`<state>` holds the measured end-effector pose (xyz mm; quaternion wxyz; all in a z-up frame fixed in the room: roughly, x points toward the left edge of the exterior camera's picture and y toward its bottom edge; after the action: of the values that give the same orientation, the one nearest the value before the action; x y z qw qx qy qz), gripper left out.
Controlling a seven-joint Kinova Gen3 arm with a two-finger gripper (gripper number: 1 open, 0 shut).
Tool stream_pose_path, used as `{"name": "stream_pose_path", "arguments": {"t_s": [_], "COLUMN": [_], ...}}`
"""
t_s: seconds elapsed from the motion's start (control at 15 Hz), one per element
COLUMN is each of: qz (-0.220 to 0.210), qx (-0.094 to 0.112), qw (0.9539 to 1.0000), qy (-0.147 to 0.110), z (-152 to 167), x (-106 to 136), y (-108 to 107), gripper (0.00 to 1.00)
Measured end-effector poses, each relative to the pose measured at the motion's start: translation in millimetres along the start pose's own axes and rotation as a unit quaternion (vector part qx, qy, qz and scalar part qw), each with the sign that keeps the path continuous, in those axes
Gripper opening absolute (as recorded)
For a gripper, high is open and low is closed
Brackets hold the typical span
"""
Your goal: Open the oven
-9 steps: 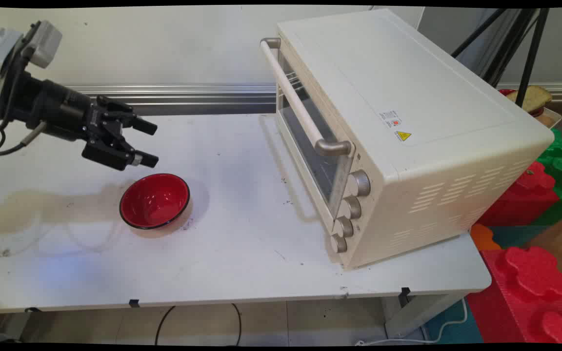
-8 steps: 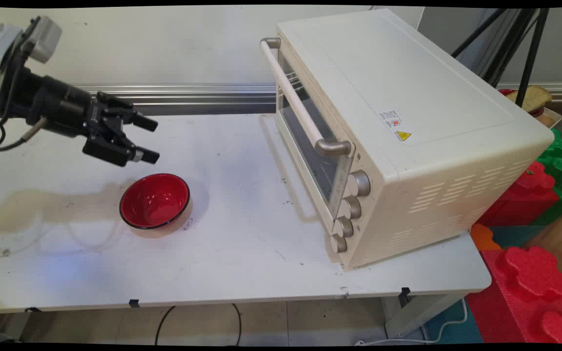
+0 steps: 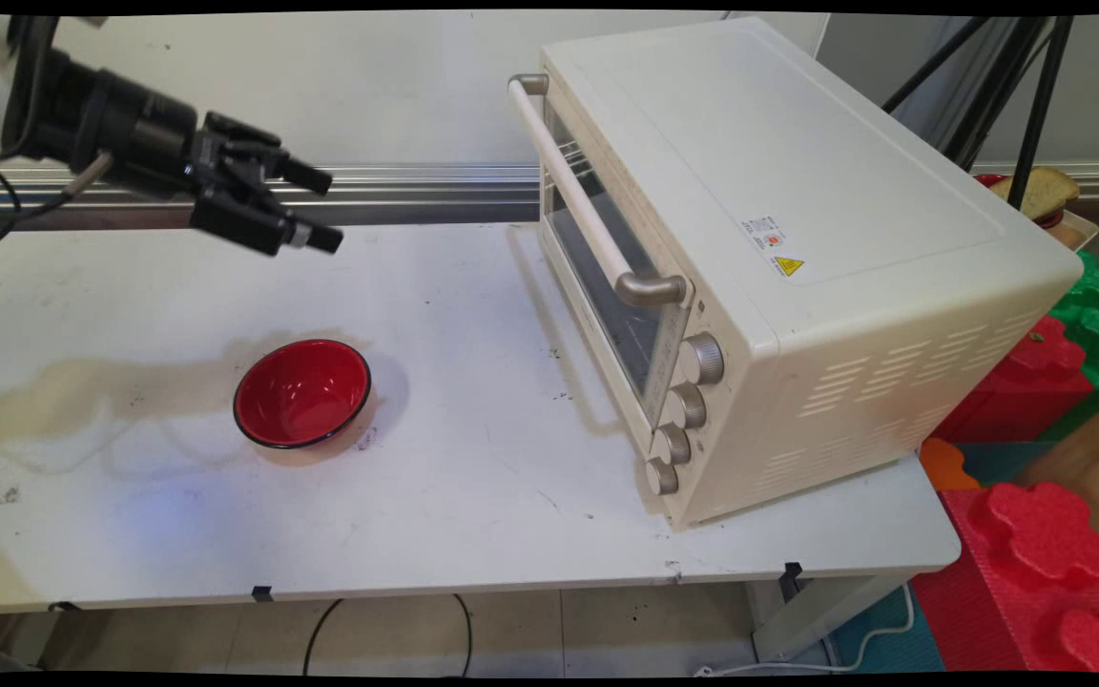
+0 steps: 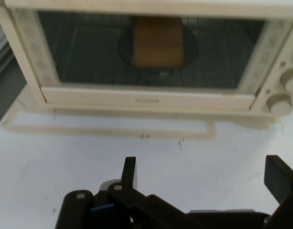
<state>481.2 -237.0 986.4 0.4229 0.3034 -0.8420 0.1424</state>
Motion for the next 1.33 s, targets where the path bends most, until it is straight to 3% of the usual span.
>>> {"name": "stream_pose_path", "arguments": {"t_s": [0.6,1.33], "qz": [0.009,0.013], "qx": [-0.003,-0.009], "qw": [0.9995,0.9996], "qy": [0.029,0.021], "z": [23.4,78.8], "x": [63.7,120.0], "y": [2.7,5.6], "gripper": [1.00,1.00]}}
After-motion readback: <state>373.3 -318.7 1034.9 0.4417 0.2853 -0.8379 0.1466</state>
